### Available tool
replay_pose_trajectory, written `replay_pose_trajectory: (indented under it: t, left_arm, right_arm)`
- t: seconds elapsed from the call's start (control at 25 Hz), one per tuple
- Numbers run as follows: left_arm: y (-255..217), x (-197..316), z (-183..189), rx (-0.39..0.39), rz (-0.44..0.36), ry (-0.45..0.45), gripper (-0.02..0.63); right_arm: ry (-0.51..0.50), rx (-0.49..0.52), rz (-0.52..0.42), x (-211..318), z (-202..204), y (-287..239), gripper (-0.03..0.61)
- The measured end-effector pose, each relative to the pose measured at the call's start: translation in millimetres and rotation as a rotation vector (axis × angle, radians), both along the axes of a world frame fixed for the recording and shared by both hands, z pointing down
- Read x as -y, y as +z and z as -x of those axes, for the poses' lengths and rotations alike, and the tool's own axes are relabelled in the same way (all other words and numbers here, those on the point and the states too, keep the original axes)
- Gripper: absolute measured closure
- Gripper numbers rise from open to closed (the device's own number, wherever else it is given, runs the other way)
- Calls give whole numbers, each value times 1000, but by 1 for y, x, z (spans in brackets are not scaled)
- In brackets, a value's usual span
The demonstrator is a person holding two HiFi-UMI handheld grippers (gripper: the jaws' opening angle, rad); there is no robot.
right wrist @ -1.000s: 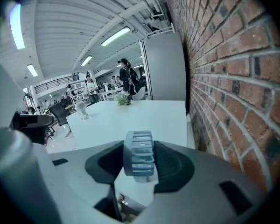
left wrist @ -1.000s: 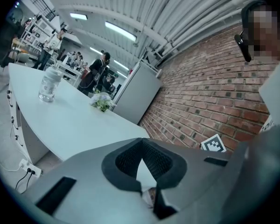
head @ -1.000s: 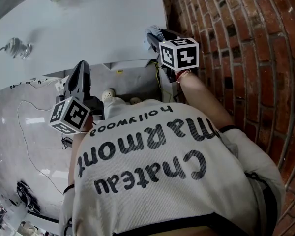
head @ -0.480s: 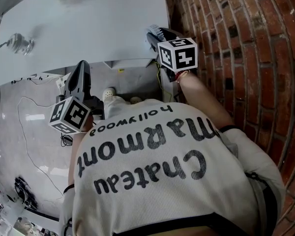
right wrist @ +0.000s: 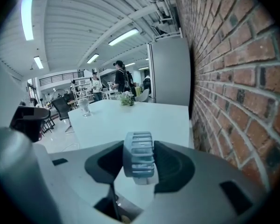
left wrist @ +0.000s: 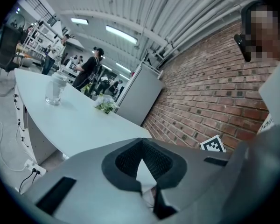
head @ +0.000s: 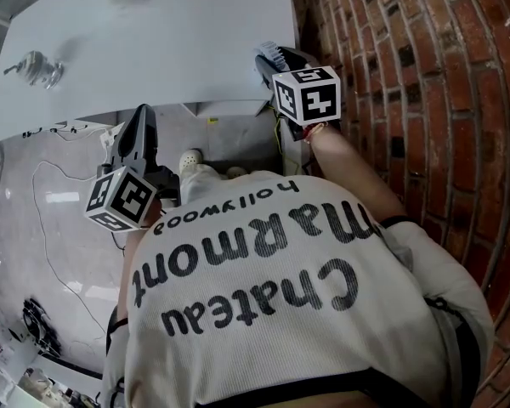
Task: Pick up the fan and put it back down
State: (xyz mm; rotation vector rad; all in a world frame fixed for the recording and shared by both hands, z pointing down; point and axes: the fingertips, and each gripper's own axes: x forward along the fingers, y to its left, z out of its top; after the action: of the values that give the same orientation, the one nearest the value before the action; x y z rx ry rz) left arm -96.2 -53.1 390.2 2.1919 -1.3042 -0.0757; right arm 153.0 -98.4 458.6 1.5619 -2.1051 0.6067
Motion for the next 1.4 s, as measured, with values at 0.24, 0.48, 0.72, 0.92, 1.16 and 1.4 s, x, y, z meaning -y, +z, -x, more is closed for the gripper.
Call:
replay_pose_trajectory:
  t: [0.24, 0.48, 0.72, 0.92, 1.16, 1.4]
  left_arm:
    - [1, -4, 0, 1, 0, -10, 612]
    - [0, -14, 1, 2, 4, -17, 612]
    - [-6, -16, 17, 8, -5, -34, 612]
    - [-9, -15, 32, -3, -7, -48, 612]
    - [-14, -23, 49, -13, 5, -41, 612]
    - [-30, -35, 71, -11, -15, -31, 612]
  right_arm:
    - [-10, 8, -14, -2, 1, -2, 380]
    - [-12, 20, -28, -3, 3, -6, 377]
    - [9, 25, -35, -1, 7, -10, 373]
    - [47, 22, -44, 2, 6, -18, 363]
    - [128, 27, -74, -4, -4, -41, 360]
    - [185, 91, -127, -18, 6, -75, 360]
